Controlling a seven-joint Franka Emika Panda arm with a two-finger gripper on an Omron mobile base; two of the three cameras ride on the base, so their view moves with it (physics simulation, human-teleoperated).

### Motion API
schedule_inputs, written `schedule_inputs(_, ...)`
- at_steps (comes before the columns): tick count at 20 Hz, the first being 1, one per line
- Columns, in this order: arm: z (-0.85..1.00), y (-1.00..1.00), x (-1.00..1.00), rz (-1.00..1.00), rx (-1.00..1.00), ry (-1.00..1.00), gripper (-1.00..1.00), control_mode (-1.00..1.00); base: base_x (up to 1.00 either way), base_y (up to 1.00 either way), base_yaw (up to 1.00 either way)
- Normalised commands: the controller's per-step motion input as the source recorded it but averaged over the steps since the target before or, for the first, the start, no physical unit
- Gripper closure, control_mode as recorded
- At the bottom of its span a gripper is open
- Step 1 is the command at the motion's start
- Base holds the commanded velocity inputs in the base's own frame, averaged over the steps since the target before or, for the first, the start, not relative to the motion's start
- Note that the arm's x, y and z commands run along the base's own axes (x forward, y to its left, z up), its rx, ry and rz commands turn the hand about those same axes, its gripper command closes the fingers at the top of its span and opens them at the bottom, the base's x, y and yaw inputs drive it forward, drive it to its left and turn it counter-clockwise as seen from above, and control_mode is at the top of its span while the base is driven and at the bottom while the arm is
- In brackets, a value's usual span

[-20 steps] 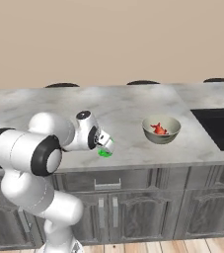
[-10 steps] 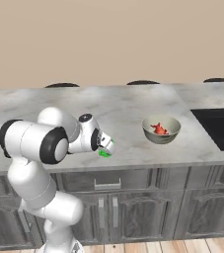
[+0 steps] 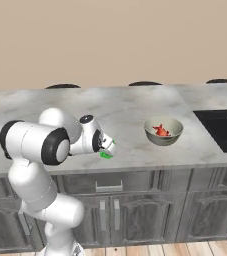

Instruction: Move the mug from next to the sink to the open cabinet. Then, move the bowl with the fish to the fridge to clear the area for faucet cleaning.

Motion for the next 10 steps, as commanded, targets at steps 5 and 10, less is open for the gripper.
schedule_inputs(5, 0.00, 0.00, 0.00, 0.00, 0.00, -0.01, 1.00, -1.00, 0.00, 0.00, 0.00)
schedule_inputs(10, 0.18, 0.01, -0.02, 0.00, -0.01, -0.07, 1.00, -1.00, 0.00, 0.00, 0.00)
